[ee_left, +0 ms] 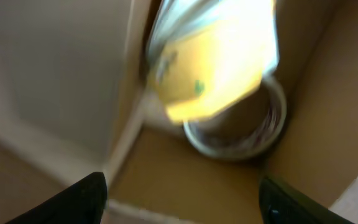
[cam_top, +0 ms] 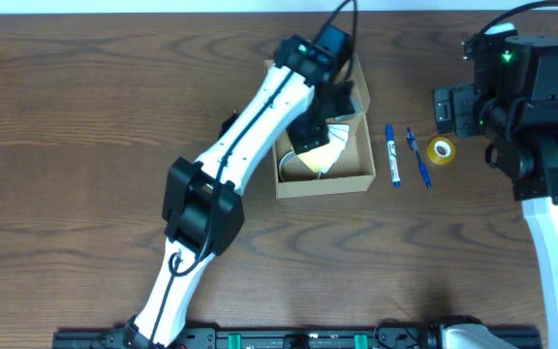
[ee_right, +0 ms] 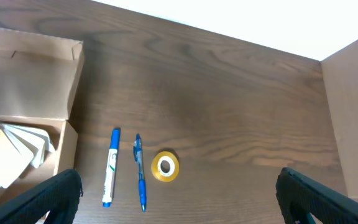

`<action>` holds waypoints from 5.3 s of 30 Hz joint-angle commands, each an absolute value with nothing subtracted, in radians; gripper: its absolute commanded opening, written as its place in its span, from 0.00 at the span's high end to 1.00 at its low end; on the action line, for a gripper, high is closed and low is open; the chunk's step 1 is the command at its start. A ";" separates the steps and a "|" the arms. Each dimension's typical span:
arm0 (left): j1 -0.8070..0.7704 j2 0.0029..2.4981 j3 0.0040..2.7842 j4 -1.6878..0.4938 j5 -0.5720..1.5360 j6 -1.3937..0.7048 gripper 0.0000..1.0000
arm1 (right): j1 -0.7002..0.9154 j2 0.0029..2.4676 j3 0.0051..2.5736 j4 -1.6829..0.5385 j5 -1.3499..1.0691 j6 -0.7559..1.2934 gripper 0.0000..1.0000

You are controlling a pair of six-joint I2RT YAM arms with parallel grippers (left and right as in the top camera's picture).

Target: Pack container

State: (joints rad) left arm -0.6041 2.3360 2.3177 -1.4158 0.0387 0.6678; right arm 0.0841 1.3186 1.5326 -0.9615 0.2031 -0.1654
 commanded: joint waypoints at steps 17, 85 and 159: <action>-0.589 2.343 2.313 -1.439 0.123 0.522 0.82 | 0.106 1.320 1.552 -0.970 0.206 -0.154 0.01; -0.701 2.362 2.107 -0.964 0.104 0.195 0.87 | 0.106 1.320 1.552 -0.976 0.206 -0.154 0.01; -0.695 2.374 2.092 -0.848 -0.218 -0.226 0.94 | 0.040 1.303 1.552 -0.857 0.399 -0.181 0.01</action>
State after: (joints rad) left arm -0.7017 2.3531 2.1067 -0.8555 -0.2157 -0.2089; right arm 0.0429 1.3182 1.5326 -0.8524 0.3969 -0.1669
